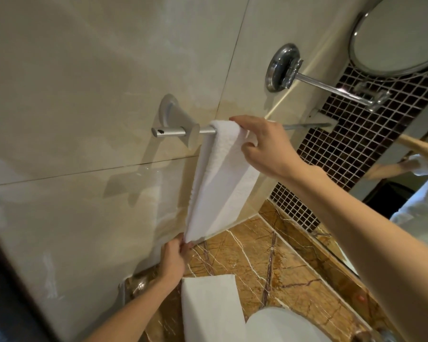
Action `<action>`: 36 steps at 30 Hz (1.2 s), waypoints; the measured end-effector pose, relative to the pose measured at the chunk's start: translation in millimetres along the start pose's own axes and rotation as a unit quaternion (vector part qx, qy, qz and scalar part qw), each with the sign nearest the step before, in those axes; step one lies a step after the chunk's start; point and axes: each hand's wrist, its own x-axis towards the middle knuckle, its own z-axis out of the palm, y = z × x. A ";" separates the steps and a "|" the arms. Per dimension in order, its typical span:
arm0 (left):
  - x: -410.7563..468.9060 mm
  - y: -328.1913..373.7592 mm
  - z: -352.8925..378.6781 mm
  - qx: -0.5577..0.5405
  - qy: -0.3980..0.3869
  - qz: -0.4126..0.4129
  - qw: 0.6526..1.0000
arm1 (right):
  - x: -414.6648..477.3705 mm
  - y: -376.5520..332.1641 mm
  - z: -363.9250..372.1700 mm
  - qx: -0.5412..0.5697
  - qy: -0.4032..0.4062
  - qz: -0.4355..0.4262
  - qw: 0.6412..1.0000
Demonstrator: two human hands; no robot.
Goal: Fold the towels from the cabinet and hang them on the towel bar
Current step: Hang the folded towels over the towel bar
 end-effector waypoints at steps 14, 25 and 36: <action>23.3 7.3 41.3 0.050 -0.023 -0.034 0.998 | 3.8 49.1 -4.1 0.004 0.008 0.012 1.000; 50.5 19.0 95.1 0.054 -0.042 -0.038 0.997 | 8.5 105.1 -11.4 0.012 0.036 0.013 0.999; 86.7 29.1 159.5 0.074 -0.059 -0.014 0.995 | 16.9 180.2 -20.7 0.005 0.055 0.020 0.998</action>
